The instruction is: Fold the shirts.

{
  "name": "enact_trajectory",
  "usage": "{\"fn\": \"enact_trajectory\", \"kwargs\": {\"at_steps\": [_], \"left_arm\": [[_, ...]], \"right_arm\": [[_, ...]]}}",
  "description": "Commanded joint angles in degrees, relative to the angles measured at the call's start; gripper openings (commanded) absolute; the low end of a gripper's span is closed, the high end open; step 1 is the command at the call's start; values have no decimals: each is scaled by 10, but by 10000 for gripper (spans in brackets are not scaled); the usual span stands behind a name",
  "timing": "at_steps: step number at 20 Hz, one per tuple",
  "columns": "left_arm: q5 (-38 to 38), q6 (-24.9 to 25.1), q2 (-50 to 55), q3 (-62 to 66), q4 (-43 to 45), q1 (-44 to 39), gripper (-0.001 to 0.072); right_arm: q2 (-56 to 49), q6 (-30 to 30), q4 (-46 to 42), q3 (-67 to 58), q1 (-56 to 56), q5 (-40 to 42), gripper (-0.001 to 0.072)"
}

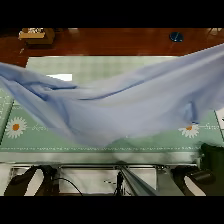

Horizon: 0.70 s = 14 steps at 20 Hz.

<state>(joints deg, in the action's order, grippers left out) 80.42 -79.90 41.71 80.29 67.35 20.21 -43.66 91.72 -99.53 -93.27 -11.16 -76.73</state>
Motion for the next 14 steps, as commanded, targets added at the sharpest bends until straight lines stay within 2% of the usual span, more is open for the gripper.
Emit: {"fn": "enact_trajectory", "kwargs": {"at_steps": [1,6,8,12,13,14], "left_arm": [[-54,12,11,-145,2,-14,17],[-270,15,80,-299,4,-28,17],[-306,15,138,-306,4,-29,17],[-329,14,242,-306,3,-44,18],[-329,15,260,-305,2,-47,31],[-329,14,272,-305,2,-47,165]], "right_arm": [[-101,-41,36,-2,0,-44,26],[-275,-73,37,-2,0,65,26],[-328,-73,58,-2,0,102,26],[-385,-73,113,-2,0,116,26],[-389,-73,118,-2,0,117,26],[-390,-73,119,-2,0,117,26]]}}
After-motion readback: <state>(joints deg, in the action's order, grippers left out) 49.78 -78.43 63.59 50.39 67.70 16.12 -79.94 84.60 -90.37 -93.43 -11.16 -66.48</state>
